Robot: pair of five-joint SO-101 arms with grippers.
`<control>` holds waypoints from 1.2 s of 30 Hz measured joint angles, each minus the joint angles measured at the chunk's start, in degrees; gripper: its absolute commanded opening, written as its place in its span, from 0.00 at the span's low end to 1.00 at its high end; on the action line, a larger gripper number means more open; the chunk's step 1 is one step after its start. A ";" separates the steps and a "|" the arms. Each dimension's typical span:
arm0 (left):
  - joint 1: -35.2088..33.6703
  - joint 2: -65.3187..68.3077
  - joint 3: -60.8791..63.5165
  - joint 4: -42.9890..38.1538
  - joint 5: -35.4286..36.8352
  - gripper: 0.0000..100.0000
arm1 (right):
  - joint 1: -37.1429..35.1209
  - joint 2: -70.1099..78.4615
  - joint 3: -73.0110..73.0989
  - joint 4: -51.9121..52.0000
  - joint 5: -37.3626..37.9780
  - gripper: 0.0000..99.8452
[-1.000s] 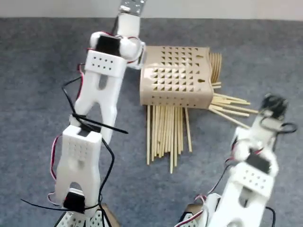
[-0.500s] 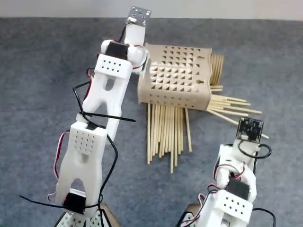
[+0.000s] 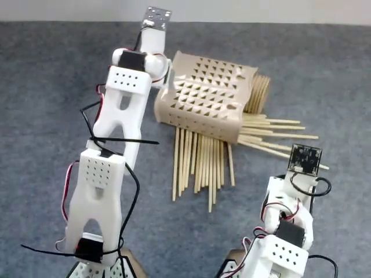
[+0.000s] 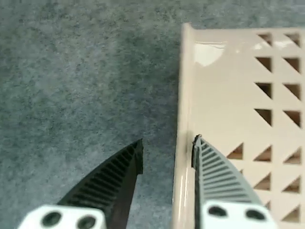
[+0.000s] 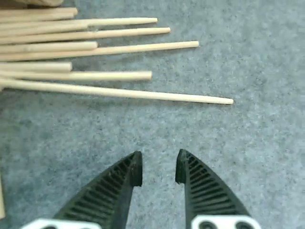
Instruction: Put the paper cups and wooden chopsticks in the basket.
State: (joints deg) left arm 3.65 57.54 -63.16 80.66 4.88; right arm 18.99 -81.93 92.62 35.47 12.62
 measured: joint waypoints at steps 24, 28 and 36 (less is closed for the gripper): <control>-8.53 8.26 0.18 1.32 0.00 0.18 | -1.14 -0.09 0.00 0.00 0.00 0.13; -8.35 8.26 0.18 1.41 0.00 0.18 | -1.14 0.00 0.09 0.00 0.00 0.13; -8.35 8.26 0.18 1.49 0.00 0.18 | -1.32 0.00 0.18 0.00 0.00 0.13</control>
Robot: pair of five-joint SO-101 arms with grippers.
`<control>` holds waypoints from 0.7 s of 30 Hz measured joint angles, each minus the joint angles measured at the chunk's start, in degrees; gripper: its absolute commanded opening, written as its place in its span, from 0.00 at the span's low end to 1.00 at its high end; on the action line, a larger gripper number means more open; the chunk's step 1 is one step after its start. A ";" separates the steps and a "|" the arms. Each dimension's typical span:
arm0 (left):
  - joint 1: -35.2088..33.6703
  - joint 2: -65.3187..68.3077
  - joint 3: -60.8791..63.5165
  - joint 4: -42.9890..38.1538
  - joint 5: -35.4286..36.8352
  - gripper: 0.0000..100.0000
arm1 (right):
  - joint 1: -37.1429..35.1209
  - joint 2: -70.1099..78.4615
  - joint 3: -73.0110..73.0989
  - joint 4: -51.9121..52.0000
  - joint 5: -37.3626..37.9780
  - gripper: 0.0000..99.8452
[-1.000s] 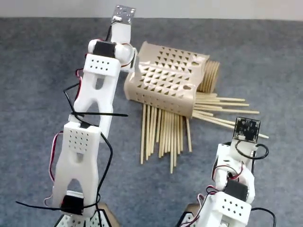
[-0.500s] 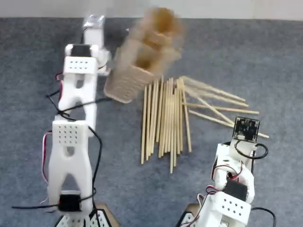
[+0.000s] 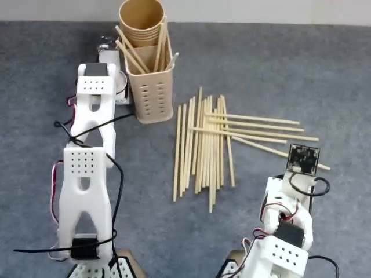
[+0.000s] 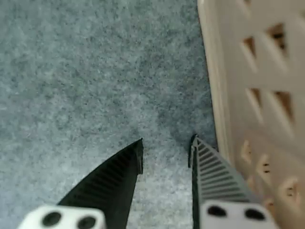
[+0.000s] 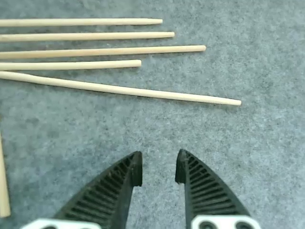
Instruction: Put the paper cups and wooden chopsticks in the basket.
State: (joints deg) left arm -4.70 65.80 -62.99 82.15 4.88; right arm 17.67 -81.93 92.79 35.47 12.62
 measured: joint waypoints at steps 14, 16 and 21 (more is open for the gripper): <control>-4.92 -17.93 -27.87 17.32 -0.09 0.18 | -3.52 0.00 0.00 3.60 0.09 0.13; -4.66 -23.82 -26.81 17.85 -0.09 0.18 | -3.60 0.00 0.00 3.60 0.09 0.13; -2.55 -34.99 -19.08 17.93 -0.09 0.18 | -3.78 0.00 0.00 3.60 0.09 0.13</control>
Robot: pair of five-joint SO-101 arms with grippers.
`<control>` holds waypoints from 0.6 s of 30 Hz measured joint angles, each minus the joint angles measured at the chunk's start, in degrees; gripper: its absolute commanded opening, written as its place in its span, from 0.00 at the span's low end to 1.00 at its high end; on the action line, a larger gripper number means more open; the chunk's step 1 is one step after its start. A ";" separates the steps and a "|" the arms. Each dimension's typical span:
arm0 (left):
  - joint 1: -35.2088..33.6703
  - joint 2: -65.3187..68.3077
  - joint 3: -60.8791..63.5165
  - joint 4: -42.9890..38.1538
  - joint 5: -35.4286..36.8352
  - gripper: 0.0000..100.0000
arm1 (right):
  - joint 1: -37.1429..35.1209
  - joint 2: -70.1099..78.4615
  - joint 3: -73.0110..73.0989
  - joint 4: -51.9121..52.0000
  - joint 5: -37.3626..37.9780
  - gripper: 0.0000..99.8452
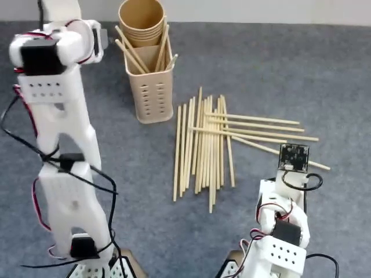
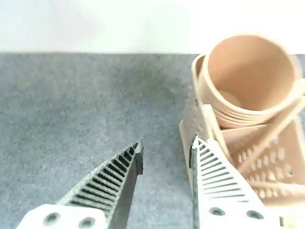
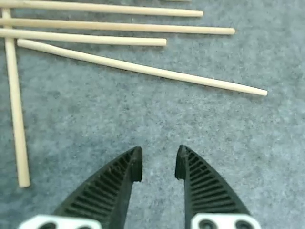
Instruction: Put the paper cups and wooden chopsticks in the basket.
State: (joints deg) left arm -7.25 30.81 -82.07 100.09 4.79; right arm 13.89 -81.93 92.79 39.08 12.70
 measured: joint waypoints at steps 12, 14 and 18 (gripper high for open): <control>3.69 3.34 10.64 0.00 8.35 0.18 | 0.00 0.00 0.00 0.00 0.00 0.13; 3.87 4.57 11.34 0.00 10.20 0.18 | 0.00 0.00 0.00 0.00 0.00 0.13; 5.01 7.91 11.78 0.00 11.69 0.18 | 0.00 0.00 0.00 0.00 0.00 0.13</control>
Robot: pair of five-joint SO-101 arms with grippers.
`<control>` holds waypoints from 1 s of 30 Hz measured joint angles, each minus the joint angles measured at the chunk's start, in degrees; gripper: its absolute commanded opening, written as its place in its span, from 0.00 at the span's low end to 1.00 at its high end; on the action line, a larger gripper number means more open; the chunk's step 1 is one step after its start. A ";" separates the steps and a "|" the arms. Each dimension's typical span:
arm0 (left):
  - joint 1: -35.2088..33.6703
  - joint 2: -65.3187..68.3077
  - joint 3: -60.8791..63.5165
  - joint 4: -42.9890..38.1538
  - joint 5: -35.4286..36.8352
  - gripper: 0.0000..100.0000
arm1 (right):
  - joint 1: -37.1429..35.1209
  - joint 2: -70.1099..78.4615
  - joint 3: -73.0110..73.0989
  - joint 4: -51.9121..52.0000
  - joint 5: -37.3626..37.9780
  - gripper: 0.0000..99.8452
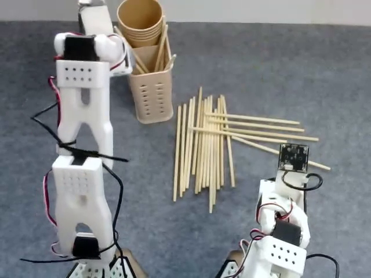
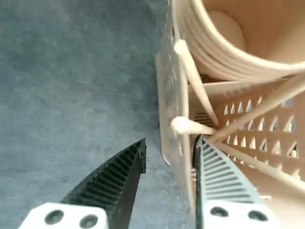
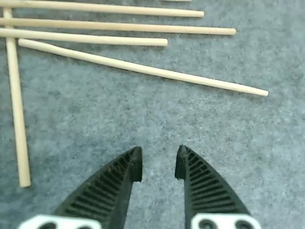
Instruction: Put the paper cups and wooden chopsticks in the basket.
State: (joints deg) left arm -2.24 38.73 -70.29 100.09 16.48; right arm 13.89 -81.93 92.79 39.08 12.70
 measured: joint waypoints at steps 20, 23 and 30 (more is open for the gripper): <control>1.76 -4.22 12.92 -0.35 -2.64 0.01 | 0.00 0.00 0.00 -0.88 0.00 0.13; 1.58 -10.99 23.03 -0.26 -6.24 0.01 | 0.00 0.00 0.00 -1.23 0.00 0.13; 1.41 -27.52 43.25 -0.09 -14.24 0.01 | 0.00 0.00 0.00 -1.23 0.00 0.13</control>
State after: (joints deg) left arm -0.84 11.21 -27.03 100.00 2.24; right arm 13.89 -81.93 92.79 37.85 12.70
